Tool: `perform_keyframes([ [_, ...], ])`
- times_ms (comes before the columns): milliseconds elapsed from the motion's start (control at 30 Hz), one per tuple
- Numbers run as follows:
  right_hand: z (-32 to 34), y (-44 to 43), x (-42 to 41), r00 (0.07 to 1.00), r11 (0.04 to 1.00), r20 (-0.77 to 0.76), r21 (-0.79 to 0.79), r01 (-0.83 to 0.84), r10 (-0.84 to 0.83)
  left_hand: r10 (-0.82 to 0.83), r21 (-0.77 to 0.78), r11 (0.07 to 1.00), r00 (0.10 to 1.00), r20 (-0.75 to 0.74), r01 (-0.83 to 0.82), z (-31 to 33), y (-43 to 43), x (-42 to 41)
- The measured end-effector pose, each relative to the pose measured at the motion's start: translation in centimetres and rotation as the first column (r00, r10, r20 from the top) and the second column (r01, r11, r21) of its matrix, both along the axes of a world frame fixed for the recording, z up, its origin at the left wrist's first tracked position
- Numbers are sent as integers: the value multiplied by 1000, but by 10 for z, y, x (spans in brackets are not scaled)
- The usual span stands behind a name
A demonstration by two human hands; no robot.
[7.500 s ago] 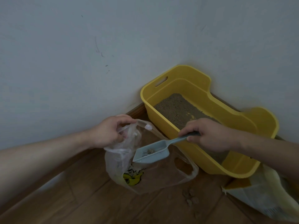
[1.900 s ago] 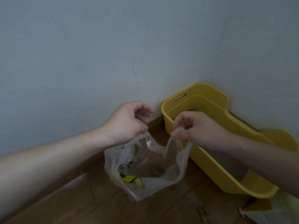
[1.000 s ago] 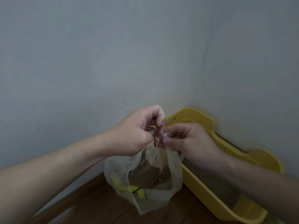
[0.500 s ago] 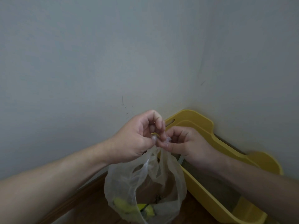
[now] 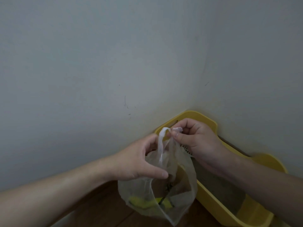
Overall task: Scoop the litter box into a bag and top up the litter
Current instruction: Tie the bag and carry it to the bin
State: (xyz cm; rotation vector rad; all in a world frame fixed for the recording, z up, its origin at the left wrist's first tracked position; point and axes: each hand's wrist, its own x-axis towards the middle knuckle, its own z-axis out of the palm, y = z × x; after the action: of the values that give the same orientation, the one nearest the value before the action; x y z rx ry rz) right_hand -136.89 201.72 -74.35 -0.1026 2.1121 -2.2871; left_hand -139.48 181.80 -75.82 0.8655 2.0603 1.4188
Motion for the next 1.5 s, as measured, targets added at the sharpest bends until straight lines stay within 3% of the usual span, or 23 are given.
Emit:
perform_keyframes([
  [133, 3, 1, -2, 1000, 1000, 24, -20, -7, 8, 52, 46, 998, 994, -94, -48, 0, 3, 1],
  [300, 4, -3, -1, 1000, 999, -30, 34, 3, -2, 188, 191, 967, 979, -81, -170, -5, 9, 0],
  [433, 3, -2, -1, 994, 993, -103, 109, 52, -41, 213, 230, 954, 975, -65, -193, -7, 9, -1],
  [600, 3, -3, -1, 996, 994, -66, 86, 72, -67, 220, 292, 937, 973, -62, -193, 0, 10, 1],
  [1033, 3, -10, 9, 999, 1000, 46, 12, -8, 8, 362, 299, 876, 925, 112, -379, 10, 22, 11],
  [1233, 2, -12, 12, 996, 997, -19, -12, -82, 82, 449, 297, 828, 880, 155, -476, 12, 22, 12],
  [1333, 0, -10, 11, 999, 999, -27, -7, -41, 41, 434, 308, 834, 889, 146, -457, 13, 21, 13],
  [1500, -2, -6, 13, 997, 987, -17, 147, -70, 73, 447, 269, 858, 894, 33, -438, 9, 20, 9],
])
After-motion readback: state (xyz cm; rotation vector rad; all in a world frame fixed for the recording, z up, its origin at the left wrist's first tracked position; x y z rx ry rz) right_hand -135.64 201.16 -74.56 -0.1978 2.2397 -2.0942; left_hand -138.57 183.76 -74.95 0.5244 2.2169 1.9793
